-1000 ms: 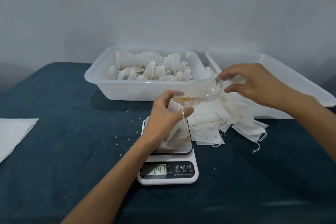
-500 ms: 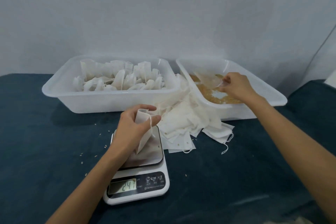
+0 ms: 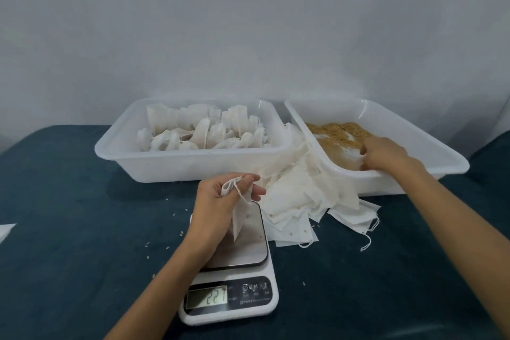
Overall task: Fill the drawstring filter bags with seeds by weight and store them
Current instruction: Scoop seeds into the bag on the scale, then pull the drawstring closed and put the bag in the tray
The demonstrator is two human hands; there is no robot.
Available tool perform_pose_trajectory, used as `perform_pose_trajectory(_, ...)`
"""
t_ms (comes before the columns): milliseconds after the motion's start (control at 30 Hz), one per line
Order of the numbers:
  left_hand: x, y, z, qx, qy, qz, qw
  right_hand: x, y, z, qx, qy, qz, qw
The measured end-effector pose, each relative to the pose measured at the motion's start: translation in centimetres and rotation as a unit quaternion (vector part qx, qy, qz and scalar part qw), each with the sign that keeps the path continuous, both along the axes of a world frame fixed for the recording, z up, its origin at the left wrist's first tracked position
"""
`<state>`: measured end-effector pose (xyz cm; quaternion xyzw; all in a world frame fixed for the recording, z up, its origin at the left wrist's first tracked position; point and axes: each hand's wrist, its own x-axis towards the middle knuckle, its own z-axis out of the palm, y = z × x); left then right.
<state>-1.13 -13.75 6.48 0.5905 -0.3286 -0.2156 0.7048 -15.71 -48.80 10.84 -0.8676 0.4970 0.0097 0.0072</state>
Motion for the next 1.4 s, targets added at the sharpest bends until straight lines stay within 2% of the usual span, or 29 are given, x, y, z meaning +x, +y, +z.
perform_pose_trajectory(67,0.4,0.2,0.6,-0.009,0.013,0.012,1.0,0.4,1.5,0.5,-0.076,-0.095,0.028,0.992)
perform_pose_trajectory(100,0.7,0.2,1.0,-0.008,0.012,0.02,1.0,0.6,2.8,0.7,-0.102,-0.182,0.055,0.976)
perform_pose_trajectory(133,1.2,0.2,1.3,-0.003,0.007,0.03,1.0,1.0,4.4,0.9,-0.109,-0.285,0.09,0.948)
perform_pose_trajectory(200,2.7,0.1,2.2,0.018,-0.017,0.058,0.998,1.7,8.4,1.1,-0.089,-0.459,0.165,0.868)
perform_pose_trajectory(233,3.7,0.0,2.8,0.028,-0.038,0.077,0.996,2.1,10.4,1.1,-0.073,-0.507,0.197,0.836)
perform_pose_trajectory(300,6.3,-0.1,4.3,0.038,-0.086,0.118,0.988,2.8,13.7,0.4,-0.026,-0.556,0.239,0.796)
perform_pose_trajectory(400,11.1,-0.3,6.7,0.069,-0.144,0.195,0.968,3.9,16.0,-1.1,0.035,-0.576,0.274,0.769)
perform_pose_trajectory(533,18.0,-2.0,8.6,0.13,-0.187,0.291,0.929,4.2,16.1,-2.5,0.064,-0.571,0.288,0.766)
perform_pose_trajectory(667,23.2,-5.0,8.1,0.162,-0.17,0.318,0.919,3.8,15.6,-3.3,0.063,-0.564,0.29,0.77)
perform_pose_trajectory(767,25.6,-7.1,6.9,0.212,-0.188,0.328,0.901,3.8,15.3,-3.5,0.053,-0.566,0.287,0.771)
perform_pose_trajectory(967,26.6,-10.1,4.7,0.305,-0.227,0.285,0.88,3.6,15.2,-3.1,0.039,-0.573,0.291,0.765)
perform_pose_trajectory(1167,26.5,-10.9,6.5,0.424,-0.256,0.217,0.841,3.4,14.7,-2.6,0.01,-0.574,0.264,0.775)
perform_pose_trajectory(1233,26.2,-11.0,7.1,0.437,-0.263,0.21,0.834,3.4,14.6,-2.6,0.01,-0.577,0.255,0.776)
perform_pose_trajectory(1333,25.5,-10.6,7.1,0.45,-0.209,0.192,0.847,3.4,14.4,-2.7,0.004,-0.579,0.25,0.776)
perform_pose_trajectory(1400,24.3,-10.3,7.5,0.448,-0.246,0.219,0.831,3.3,14.3,-2.7,0.004,-0.584,0.246,0.773)
